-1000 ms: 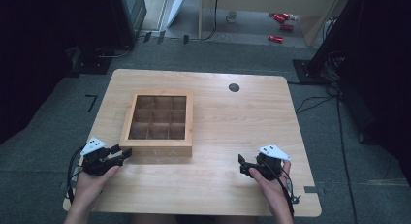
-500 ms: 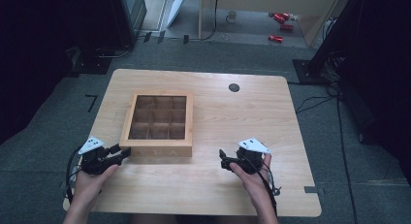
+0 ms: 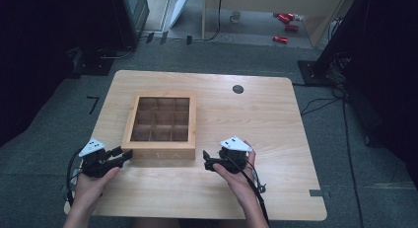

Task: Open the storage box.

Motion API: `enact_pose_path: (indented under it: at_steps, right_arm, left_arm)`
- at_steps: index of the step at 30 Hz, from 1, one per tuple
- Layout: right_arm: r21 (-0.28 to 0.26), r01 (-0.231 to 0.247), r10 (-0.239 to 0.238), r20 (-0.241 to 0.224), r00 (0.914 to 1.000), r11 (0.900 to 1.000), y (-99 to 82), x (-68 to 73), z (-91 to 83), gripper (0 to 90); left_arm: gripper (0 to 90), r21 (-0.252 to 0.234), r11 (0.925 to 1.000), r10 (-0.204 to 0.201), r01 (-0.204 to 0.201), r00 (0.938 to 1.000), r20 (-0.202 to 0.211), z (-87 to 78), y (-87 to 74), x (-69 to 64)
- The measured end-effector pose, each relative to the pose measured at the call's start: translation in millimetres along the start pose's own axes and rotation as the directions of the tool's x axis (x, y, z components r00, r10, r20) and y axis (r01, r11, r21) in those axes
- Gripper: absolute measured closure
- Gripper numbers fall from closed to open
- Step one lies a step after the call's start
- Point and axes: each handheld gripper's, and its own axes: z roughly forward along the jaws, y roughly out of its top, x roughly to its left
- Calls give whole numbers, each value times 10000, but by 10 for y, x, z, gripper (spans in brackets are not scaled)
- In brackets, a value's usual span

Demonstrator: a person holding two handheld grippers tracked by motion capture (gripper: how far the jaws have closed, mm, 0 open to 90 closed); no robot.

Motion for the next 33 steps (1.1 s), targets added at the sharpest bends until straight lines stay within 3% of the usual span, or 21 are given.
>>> enact_pose_path:
  at_steps: [8,29,33]
  right_arm:
    - [-35,103,-105,-426,9990,9999,36,181,76,82]
    - [153,168,-152,-1010,9948,9997,14,425,266,87]
    - [141,3,11,-1014,9948,9999,-3,455,315,141]
  left_arm:
    - [559,-38,10000,-66,66,10000,51,-3,0,9]
    - [597,-101,9999,-70,69,9999,-138,-4,10,2]
    - [598,-98,9999,-55,53,9999,-159,-6,11,-2]
